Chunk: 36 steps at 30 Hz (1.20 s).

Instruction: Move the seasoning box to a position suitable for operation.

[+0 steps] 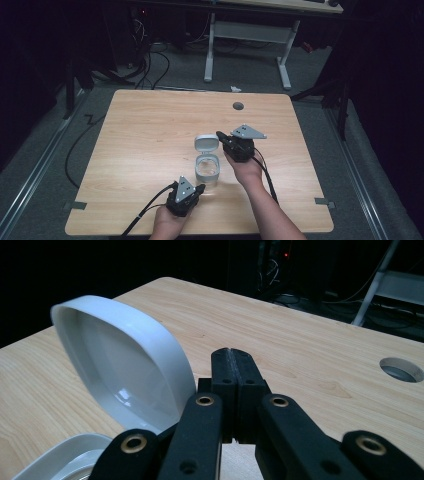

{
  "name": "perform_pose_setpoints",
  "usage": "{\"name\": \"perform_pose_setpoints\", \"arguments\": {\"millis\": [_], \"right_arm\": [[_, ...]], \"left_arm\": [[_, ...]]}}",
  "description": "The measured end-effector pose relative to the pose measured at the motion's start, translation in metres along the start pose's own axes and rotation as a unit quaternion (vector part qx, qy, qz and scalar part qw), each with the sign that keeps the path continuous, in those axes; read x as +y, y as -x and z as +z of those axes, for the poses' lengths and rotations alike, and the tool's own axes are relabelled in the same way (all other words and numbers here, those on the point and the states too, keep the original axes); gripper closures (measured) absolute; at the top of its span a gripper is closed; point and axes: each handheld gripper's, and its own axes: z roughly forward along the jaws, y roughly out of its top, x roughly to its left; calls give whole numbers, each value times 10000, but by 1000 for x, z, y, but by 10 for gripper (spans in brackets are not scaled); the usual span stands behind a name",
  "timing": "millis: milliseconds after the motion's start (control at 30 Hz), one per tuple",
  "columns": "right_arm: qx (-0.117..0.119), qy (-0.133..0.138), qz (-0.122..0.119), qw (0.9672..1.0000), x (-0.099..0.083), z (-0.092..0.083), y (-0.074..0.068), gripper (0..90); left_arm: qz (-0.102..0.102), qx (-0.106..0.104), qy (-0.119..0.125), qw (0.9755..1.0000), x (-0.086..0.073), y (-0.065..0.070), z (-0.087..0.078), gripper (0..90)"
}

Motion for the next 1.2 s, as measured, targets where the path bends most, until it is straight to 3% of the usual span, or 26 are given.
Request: {"name": "perform_pose_setpoints", "arguments": {"millis": [267,800,967,1067,1200], "right_arm": [[81,8,-183,9998,-6,-16,-11,897],[262,31,-310,9992,-29,-37,-31,893],[214,153,-290,9992,-30,-45,-29,887],[111,196,-229,9995,-37,-56,-20,860],[-59,129,-118,9998,-49,-64,-7,814]], "left_arm": [[-36,10,67,10000,1,-1,-1,900],[-101,-57,146,9998,2,-1,-2,869],[-205,-126,70,9997,3,-2,-3,833],[-297,-232,-37,9993,9,-1,-12,768],[-142,-206,0,9997,20,-8,-24,721]]}}
